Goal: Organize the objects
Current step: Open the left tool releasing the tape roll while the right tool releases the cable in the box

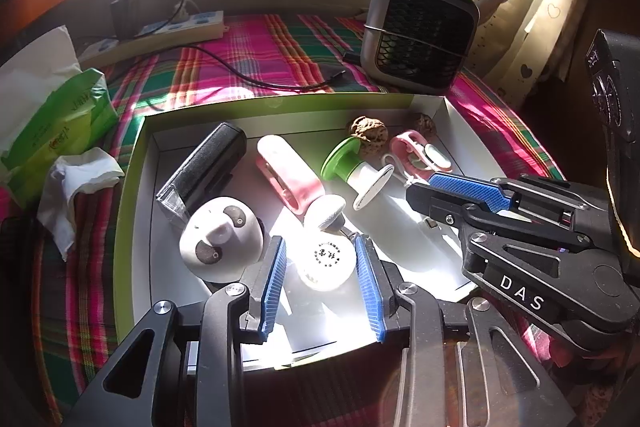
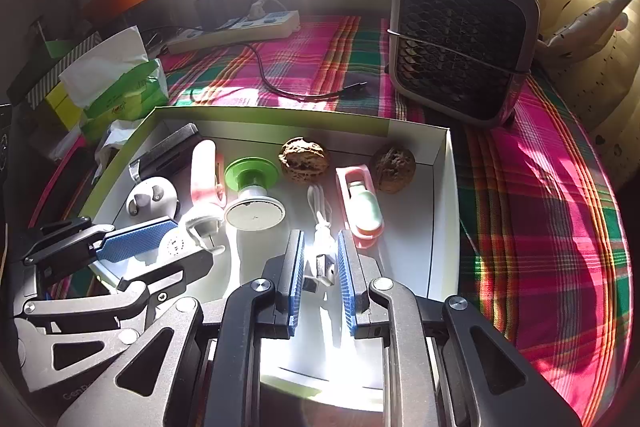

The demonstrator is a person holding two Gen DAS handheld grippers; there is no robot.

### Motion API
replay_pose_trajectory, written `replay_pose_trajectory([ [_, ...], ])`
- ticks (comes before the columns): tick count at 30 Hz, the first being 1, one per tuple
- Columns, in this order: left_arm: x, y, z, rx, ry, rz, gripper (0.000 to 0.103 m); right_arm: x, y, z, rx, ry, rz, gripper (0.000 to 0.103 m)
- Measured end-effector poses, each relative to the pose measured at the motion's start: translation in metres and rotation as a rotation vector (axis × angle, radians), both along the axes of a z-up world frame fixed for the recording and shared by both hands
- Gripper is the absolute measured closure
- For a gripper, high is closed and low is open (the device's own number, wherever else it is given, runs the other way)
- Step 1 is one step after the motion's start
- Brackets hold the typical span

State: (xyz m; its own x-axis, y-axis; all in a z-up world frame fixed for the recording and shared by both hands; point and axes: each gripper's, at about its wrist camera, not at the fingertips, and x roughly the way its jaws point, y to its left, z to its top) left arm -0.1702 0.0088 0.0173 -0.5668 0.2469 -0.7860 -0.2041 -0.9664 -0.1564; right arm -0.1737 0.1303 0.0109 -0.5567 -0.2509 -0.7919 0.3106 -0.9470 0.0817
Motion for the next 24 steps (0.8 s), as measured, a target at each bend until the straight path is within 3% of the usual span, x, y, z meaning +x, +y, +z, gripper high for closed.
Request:
replay_pose_trajectory([
  [5, 0.000, -0.001, 0.000, -0.002, -0.002, 0.011, 0.065, 0.001, 0.000, 0.001, -0.002, 0.003, -0.003, 0.072],
  [19, 0.008, -0.001, 0.006, -0.014, 0.004, 0.018, 0.061, 0.009, 0.004, 0.007, -0.018, 0.014, -0.018, 0.071],
  [24, 0.015, -0.001, 0.010, -0.019, 0.017, 0.020, 0.061, 0.017, 0.006, 0.010, -0.020, 0.023, -0.023, 0.063],
])
